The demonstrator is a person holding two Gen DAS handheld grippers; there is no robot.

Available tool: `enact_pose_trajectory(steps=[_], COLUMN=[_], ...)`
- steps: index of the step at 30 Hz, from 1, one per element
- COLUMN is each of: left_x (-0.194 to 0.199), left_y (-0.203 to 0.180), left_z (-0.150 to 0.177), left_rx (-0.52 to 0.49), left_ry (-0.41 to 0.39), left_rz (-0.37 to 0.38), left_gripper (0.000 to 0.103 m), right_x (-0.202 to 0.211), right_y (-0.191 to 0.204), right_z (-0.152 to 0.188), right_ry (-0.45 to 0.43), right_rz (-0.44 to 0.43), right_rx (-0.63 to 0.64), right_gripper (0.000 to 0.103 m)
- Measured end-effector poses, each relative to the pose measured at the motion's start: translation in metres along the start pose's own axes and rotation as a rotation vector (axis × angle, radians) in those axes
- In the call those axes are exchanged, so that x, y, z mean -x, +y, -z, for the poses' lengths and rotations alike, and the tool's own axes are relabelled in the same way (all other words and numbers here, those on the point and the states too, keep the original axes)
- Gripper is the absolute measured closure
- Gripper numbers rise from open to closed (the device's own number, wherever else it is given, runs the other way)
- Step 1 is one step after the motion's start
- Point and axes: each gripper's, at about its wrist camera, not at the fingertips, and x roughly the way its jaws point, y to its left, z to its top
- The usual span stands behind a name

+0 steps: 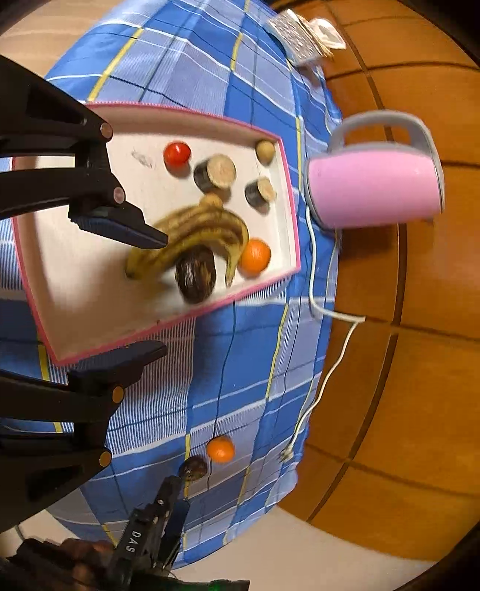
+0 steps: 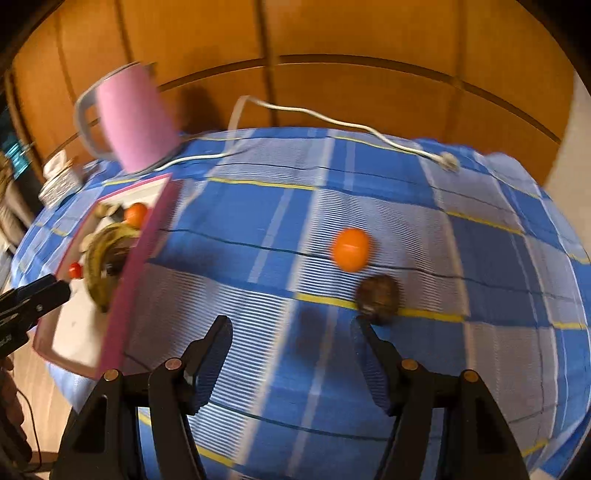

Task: Organize fruits
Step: 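Move the left gripper toward the loose orange on the cloth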

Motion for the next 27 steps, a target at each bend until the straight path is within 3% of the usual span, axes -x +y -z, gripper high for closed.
enact_pose_trajectory(steps=[10,27], left_x=[-0.017,-0.049], left_y=[-0.042,-0.083], left_z=[-0.011,-0.009], left_rx=[-0.106,-0.185], left_ry=[0.018,0.093], left_rz=[0.041,0.086], left_gripper=[0.050,0.050], right_x=[0.011,0.008], right_y=[-0.051,-0.077], right_z=[0.014,0.020], right_ry=[-0.009,-0.036], right_rz=[0.085,0.133], right_rx=[-0.117,-0.171], right_gripper=[0.036,0.036])
